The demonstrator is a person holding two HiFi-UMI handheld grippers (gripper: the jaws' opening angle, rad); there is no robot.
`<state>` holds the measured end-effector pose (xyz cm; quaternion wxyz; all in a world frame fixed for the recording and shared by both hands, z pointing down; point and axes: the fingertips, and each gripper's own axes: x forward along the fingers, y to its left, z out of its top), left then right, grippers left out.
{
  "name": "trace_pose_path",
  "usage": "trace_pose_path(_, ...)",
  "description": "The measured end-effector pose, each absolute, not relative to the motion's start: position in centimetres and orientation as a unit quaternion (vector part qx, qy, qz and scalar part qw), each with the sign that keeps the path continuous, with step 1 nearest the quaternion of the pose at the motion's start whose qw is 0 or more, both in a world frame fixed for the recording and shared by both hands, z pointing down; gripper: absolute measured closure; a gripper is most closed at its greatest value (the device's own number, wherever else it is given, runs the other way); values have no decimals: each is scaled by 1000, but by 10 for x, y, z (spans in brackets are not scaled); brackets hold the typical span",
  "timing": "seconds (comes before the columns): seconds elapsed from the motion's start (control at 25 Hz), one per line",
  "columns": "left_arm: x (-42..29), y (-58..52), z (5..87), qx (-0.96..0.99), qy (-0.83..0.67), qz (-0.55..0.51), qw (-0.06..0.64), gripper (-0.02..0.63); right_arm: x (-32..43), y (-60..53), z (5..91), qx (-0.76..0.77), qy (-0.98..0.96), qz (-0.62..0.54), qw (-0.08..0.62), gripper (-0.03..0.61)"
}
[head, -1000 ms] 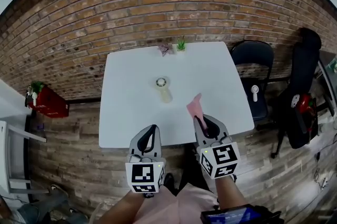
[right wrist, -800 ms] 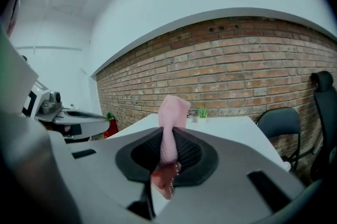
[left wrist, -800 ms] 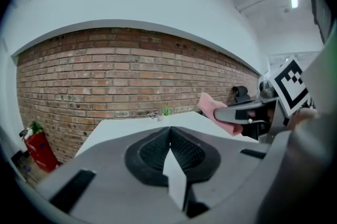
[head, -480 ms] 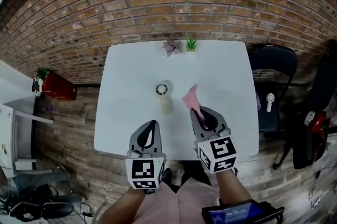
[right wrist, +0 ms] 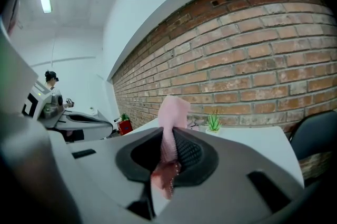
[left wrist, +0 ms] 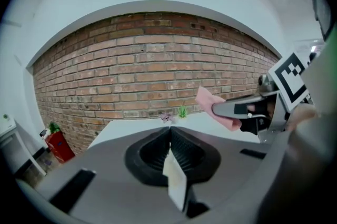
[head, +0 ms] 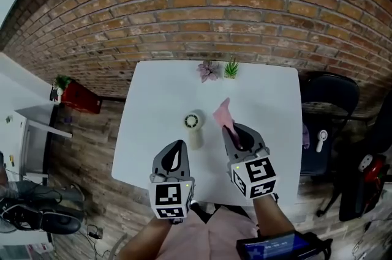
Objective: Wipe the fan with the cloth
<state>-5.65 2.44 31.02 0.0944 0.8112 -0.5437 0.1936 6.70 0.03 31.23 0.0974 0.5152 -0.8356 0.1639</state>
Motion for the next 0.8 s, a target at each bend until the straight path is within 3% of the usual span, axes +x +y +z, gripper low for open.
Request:
trace_pose_path(0.68, -59, -5, 357, 783, -556, 235, 151, 601, 64, -40, 340, 486, -845, 186, 126, 537)
trace_pose_path(0.8, -56, -4, 380, 789, -534, 244, 182, 551, 59, -45, 350, 487, -841, 192, 138, 537)
